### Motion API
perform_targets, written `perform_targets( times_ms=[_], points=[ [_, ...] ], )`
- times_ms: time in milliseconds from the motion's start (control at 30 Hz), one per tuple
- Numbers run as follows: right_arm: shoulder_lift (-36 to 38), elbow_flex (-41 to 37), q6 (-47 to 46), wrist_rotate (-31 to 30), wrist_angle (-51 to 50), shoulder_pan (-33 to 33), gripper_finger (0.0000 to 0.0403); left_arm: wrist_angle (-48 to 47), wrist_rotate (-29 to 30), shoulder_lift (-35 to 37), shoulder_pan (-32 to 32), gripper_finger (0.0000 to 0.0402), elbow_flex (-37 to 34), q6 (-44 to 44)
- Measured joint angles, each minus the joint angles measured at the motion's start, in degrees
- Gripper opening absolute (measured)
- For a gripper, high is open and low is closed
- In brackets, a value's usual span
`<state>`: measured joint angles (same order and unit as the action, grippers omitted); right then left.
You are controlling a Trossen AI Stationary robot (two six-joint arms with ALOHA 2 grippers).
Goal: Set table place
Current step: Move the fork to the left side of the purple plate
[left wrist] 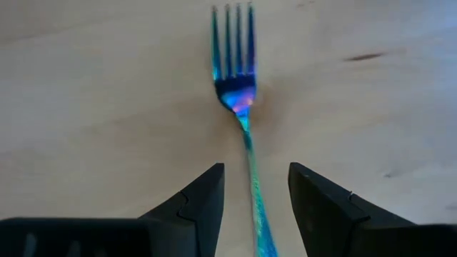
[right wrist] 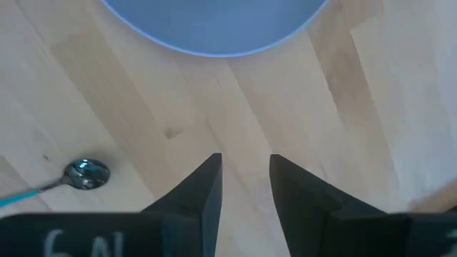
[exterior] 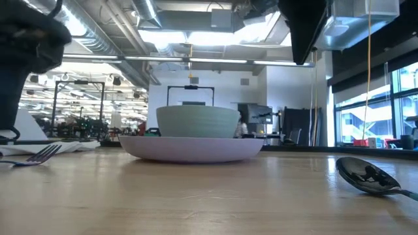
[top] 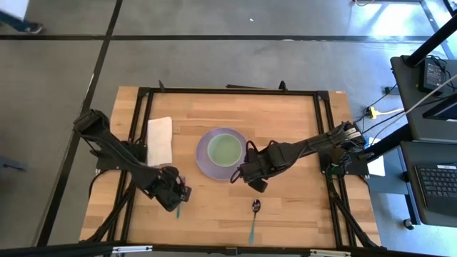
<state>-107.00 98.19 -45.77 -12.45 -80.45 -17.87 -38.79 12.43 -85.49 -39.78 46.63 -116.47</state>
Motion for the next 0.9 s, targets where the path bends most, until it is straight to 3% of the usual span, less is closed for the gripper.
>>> perform_targets(
  times_ms=[233,467,600,767,900],
  points=[
    [-0.02,0.00,-0.63,-0.02,-0.02,0.00,0.0121,5.83,-2.81,-6.26,0.27,0.0149,0.00,-0.03],
    [-0.02,0.00,-0.65,-0.02,0.11,0.02,0.0121,5.84,-2.65,-8.30,0.60,0.0144,0.24,-0.17],
    [-0.02,0.00,-0.62,-0.02,0.14,0.02,0.0121,4.83,-2.78,-8.42,0.68,0.0106,0.20,-0.16],
    [-0.04,0.00,-0.51,-0.02,0.81,0.02,0.0121,3.67,-2.43,-8.43,1.21,0.0018,0.13,-0.14],
    [-0.04,0.00,-0.41,-0.02,1.93,0.02,0.0121,3.18,-3.75,-8.40,3.13,0.0012,0.14,0.01]
  ],
)
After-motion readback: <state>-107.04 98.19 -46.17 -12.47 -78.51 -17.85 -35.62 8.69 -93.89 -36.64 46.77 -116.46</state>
